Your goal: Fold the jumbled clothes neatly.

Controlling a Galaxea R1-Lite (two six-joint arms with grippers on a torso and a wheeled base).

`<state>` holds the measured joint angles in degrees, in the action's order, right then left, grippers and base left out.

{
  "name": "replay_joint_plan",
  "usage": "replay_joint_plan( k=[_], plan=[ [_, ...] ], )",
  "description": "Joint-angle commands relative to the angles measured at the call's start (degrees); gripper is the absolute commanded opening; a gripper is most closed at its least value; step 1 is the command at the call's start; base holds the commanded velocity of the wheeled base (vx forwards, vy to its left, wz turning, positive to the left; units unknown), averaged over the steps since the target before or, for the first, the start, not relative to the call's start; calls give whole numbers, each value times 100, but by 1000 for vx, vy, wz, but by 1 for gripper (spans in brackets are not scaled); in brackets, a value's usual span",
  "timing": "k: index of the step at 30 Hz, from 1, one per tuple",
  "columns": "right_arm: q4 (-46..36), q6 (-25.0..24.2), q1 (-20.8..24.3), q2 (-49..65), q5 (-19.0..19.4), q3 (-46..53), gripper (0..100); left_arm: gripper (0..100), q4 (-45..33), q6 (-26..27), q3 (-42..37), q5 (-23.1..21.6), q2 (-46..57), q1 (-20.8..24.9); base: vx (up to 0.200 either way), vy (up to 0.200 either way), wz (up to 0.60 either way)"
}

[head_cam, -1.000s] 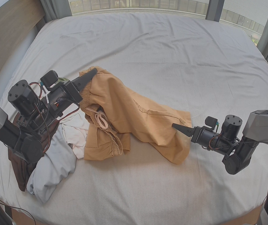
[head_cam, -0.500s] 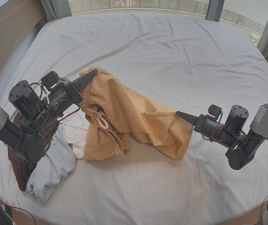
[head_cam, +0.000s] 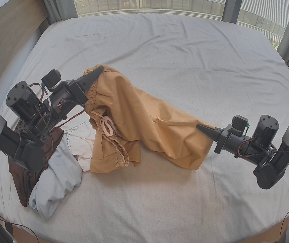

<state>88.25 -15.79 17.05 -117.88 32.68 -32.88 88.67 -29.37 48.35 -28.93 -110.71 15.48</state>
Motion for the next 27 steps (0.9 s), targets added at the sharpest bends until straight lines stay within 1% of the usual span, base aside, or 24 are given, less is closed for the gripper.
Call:
replay_joint_plan(
  k=[1, 8, 11, 13, 14, 17, 23, 24, 26, 27],
  plan=[
    [-1, 5, -53, 363, 1, 89, 0, 0, 1, 36, 34, -8, 85, -1, 0, 0, 0],
    [-1, -39, -176, 582, -8, -96, 0, 0, 1, 71, 43, -60, 199, 7, 0, 0, 0],
    [-9, -47, -220, 688, -78, -166, 0, 0, 1, 71, -80, -95, 314, 7, 0, 0, 0],
    [-9, -56, -220, 732, -122, -201, 0, 0, 1, 71, -185, -139, 393, -1, 0, 0, 0],
    [-9, -56, -229, 767, -166, -245, 0, 0, 1, 63, -264, -236, 481, 7, 0, 0, 0],
    [-27, -65, -238, 855, -166, -281, 0, 0, 1, 63, -361, -359, 613, 7, 0, 0, 0],
    [-62, -329, -264, 1101, -166, -474, 0, 0, 1, 63, -388, -403, 674, -28, 0, 0, 0],
    [-106, -434, -273, 1162, -166, -641, 0, 0, 1, 54, -370, -447, 665, -45, 0, 0, 0],
    [-247, -452, -299, 1224, -166, -773, 0, 0, 1, 54, -370, -456, 665, -54, 0, 0, 0],
    [-519, -460, -343, 1364, -166, -896, 0, 0, 1, 54, -361, -456, 674, -72, 0, 0, 0]
  ],
)
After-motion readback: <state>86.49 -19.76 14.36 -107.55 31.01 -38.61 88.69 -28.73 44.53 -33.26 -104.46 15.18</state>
